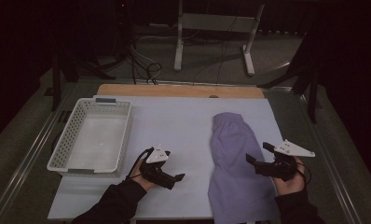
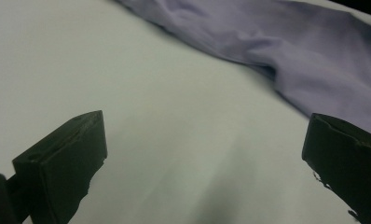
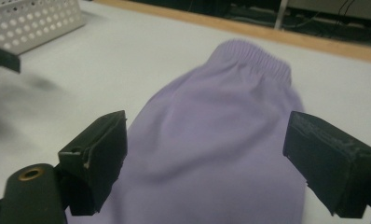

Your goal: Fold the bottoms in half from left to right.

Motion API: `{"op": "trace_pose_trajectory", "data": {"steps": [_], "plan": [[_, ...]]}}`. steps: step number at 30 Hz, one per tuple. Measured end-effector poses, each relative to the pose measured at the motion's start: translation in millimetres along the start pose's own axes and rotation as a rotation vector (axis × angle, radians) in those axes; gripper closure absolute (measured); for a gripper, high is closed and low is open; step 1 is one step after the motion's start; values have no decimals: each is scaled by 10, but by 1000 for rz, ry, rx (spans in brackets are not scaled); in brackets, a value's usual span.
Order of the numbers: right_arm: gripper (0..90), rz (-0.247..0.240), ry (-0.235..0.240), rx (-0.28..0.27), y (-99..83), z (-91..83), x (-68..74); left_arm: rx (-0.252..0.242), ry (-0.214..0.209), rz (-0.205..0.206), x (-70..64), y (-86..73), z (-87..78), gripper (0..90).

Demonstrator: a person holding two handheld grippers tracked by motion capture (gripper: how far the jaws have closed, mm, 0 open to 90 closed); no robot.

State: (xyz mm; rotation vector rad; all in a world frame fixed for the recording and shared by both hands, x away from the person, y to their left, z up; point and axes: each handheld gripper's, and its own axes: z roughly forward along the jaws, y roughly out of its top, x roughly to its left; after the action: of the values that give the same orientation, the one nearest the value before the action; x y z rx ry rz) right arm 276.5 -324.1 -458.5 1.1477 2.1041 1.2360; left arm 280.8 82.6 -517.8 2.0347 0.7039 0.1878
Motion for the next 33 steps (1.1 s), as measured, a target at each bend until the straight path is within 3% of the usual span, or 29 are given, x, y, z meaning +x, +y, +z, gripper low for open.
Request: {"op": "trace_pose_trajectory", "data": {"steps": [7, 8, 12, 14, 15, 16, 19, 21, 23, 26, 27, 29, 31, 32, 33], "plan": [[133, -32, 1, -8, 212, 194, -180, -2, 81, -31, -6, -69, -24, 8], [130, -30, -6, 0, 313, 326, -307, -2, 131, -40, -18, -99, -47, 8], [126, 1, 12, -3, 396, 451, -433, -7, 146, -54, -5, -108, -74, 8], [124, 1, 7, -9, 422, 491, -472, -5, 150, -57, 3, -116, -74, 8], [102, 19, 12, -3, 492, 623, -580, -4, 149, -62, 8, -120, -66, 8], [102, 20, 17, -4, 510, 662, -602, -4, 149, -62, 8, -120, -66, 8], [101, -7, -4, -3, 550, 765, -659, -7, 146, -55, 0, -126, -48, 8], [106, 5, -18, 28, 583, 943, -748, -6, 134, -55, -11, -124, -36, 8], [106, 16, -17, 43, 588, 982, -769, -9, 133, -54, -15, -121, -36, 8], [111, 72, -18, 66, 595, 1145, -848, -19, 126, -59, -20, -116, -36, 8], [111, 113, -27, 77, 593, 1247, -902, -20, 119, -60, -16, -112, -36, 8], [173, 137, -43, 83, 582, 1318, -951, -29, 115, -68, -15, -114, -40, 8], [173, 147, -57, 95, 573, 1357, -976, -29, 115, -68, -15, -114, -40, 9], [203, 147, -57, 95, 573, 1357, -976, -29, 118, -71, -11, -114, -42, 9], [303, 183, -53, 129, 545, 1446, -1042, -33, 116, -76, -7, -112, -45, 8]]}}
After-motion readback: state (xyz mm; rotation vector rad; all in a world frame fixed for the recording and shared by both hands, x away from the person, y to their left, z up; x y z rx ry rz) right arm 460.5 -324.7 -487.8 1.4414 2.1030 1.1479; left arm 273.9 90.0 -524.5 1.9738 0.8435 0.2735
